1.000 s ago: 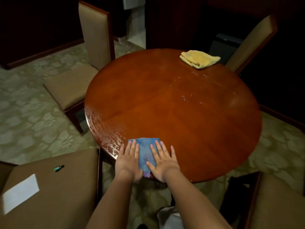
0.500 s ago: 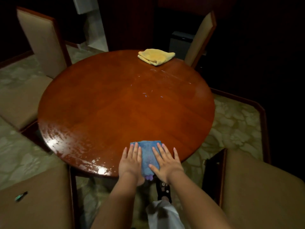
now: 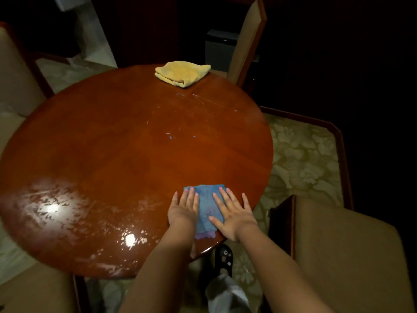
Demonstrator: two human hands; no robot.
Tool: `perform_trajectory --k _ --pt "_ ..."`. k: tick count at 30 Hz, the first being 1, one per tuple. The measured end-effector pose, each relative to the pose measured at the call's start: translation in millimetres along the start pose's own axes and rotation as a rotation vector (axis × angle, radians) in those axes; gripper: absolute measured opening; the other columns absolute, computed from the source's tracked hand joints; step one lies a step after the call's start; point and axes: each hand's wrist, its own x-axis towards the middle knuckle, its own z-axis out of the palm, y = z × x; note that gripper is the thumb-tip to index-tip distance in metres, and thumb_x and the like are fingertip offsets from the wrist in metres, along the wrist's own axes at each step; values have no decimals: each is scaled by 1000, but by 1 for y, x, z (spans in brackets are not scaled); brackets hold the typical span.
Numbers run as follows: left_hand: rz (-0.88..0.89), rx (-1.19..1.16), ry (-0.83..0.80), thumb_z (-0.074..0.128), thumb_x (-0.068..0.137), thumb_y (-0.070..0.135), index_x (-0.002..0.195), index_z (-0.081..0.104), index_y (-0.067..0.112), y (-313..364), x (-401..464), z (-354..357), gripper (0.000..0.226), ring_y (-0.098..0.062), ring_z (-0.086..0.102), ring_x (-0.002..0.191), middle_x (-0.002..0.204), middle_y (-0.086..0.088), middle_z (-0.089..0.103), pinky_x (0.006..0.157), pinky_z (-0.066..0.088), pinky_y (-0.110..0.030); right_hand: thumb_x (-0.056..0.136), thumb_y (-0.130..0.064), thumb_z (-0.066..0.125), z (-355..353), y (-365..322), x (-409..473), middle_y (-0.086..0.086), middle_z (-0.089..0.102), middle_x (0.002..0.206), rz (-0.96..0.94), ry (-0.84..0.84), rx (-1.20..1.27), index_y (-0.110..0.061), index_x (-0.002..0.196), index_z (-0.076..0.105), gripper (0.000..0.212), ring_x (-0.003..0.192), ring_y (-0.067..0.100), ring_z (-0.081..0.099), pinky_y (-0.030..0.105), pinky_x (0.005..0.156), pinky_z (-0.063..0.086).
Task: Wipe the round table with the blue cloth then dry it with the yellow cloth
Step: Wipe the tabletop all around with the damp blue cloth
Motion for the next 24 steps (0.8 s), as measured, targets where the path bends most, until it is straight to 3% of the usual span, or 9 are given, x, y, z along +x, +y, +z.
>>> perform_trajectory --k 3,7,12,24 --pt "14 8 -9 66 66 72 145 -25 2 -1 17 -17 140 -31 -24 142 152 -16 -31 115 -7 -51 94 -64 9 -7 13 14 -8 -33 151 24 0 27 -29 147 -22 70 139 11 -30 50 113 -16" --pt "15 -25 41 31 71 89 145 -24 5 -1 40 -35 125 -29 -24 143 152 -12 -31 115 -9 -50 94 -64 11 -17 30 33 -10 -33 152 46 18 51 -31 148 -20 70 139 11 -29 50 113 -15" --pt "22 -11 114 20 84 79 148 -20 7 -6 67 -57 104 -26 -22 144 155 -11 -26 117 -7 -48 95 -63 12 -32 51 55 -10 -32 152 61 37 78 -31 147 -20 70 140 10 -28 48 113 -16" --pt "68 -102 211 19 93 66 150 -11 5 -18 152 -139 89 -23 -15 145 157 -12 -18 119 -3 -41 95 -62 13 -81 119 138 -9 -30 153 67 92 109 -30 147 -20 69 140 10 -28 46 113 -16"
